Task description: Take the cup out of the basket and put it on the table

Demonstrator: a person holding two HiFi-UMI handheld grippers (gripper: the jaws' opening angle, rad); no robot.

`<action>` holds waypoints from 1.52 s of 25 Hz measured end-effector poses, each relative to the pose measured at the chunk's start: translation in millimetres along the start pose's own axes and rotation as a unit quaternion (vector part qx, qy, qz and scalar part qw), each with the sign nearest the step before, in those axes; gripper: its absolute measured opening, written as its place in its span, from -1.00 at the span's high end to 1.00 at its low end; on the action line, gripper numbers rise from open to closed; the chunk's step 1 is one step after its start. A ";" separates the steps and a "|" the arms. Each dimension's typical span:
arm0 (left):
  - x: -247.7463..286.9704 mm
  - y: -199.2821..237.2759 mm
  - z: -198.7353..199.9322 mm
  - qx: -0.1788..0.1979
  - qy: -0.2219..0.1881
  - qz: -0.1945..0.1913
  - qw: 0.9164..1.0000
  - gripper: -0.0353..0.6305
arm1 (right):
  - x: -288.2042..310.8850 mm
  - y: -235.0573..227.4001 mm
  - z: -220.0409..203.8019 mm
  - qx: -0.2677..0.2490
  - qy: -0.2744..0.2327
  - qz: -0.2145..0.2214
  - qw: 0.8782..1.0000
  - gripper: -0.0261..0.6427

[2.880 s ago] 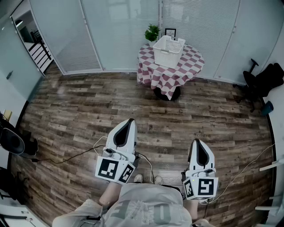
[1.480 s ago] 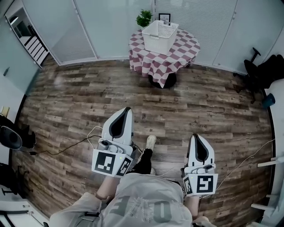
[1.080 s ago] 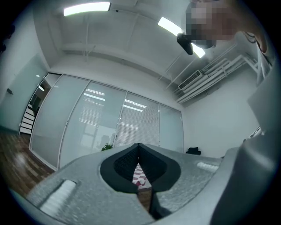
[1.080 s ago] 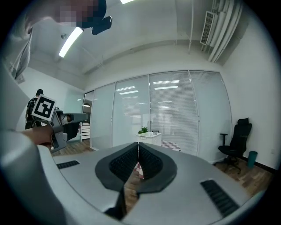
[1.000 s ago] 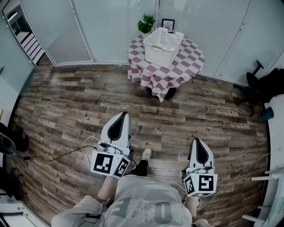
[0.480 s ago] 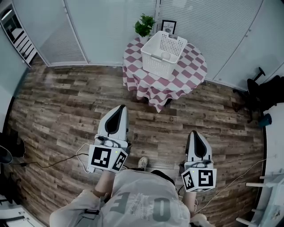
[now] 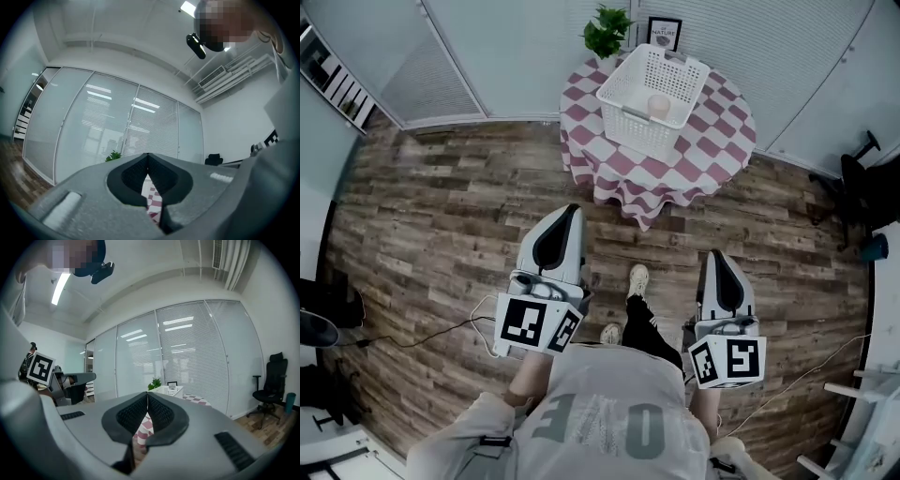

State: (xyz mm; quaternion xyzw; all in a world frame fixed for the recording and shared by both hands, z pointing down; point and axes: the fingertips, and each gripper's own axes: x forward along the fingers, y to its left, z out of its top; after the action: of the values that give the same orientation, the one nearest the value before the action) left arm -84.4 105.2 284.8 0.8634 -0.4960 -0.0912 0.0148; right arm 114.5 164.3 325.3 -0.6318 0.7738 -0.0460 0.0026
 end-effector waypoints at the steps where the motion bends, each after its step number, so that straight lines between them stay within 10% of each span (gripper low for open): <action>1: 8.6 3.5 -3.2 0.000 0.002 0.004 1.000 0.88 | 10.9 -5.6 -1.6 0.001 0.002 0.004 1.000 0.89; 24: 264.9 66.2 -4.2 0.051 0.003 0.050 0.997 0.88 | 263.9 -135.3 0.8 0.013 0.051 0.044 0.998 0.89; 38: 398.2 151.4 -9.4 -0.005 -0.018 -0.022 1.000 0.88 | 393.2 -143.4 42.4 -0.006 0.001 0.013 1.000 0.89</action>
State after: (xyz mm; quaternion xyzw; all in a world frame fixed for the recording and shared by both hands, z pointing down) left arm -16.4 -314.4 254.7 0.8720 -0.4770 -0.1098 0.0077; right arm 177.9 -251.4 315.0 -0.6212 0.7825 -0.0421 -0.0012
